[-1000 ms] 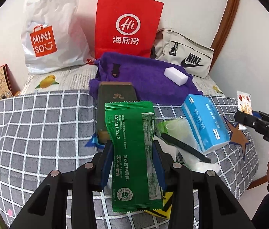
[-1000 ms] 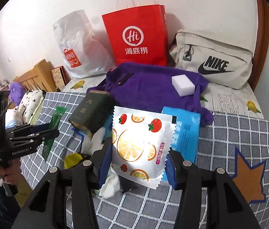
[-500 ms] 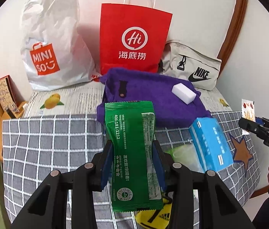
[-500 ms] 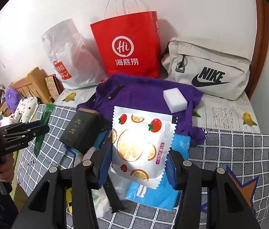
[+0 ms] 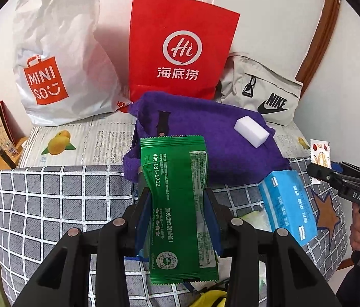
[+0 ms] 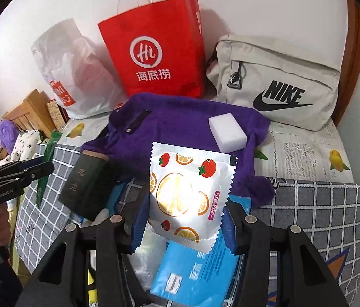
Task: Organize soft objects
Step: 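Lift the green packet toward the purple towel with the left tool while the right tool carries the sachet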
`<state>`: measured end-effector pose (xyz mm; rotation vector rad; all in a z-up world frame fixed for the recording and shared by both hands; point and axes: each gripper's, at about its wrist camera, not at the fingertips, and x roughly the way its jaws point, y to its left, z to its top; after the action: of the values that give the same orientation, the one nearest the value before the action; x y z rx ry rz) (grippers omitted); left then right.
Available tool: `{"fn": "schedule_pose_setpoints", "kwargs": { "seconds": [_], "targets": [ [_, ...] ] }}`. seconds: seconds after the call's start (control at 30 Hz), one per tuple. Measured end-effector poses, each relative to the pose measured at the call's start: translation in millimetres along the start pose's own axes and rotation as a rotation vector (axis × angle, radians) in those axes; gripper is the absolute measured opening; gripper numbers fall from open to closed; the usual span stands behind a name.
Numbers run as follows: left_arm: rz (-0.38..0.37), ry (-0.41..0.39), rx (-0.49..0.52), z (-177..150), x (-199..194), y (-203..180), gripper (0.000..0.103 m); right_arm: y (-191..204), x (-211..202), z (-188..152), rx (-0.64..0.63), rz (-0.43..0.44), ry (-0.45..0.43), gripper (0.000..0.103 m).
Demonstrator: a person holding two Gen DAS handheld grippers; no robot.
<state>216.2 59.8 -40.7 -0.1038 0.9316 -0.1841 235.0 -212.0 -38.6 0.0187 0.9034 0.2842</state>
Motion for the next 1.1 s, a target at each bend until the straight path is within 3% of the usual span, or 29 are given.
{"fn": "schedule_pose_setpoints", "kwargs": {
  "seconds": [1.1],
  "targets": [
    [0.005,0.043,0.003,33,51,16,0.038,-22,85,38,0.007,-0.024,0.083,0.050]
  ]
}}
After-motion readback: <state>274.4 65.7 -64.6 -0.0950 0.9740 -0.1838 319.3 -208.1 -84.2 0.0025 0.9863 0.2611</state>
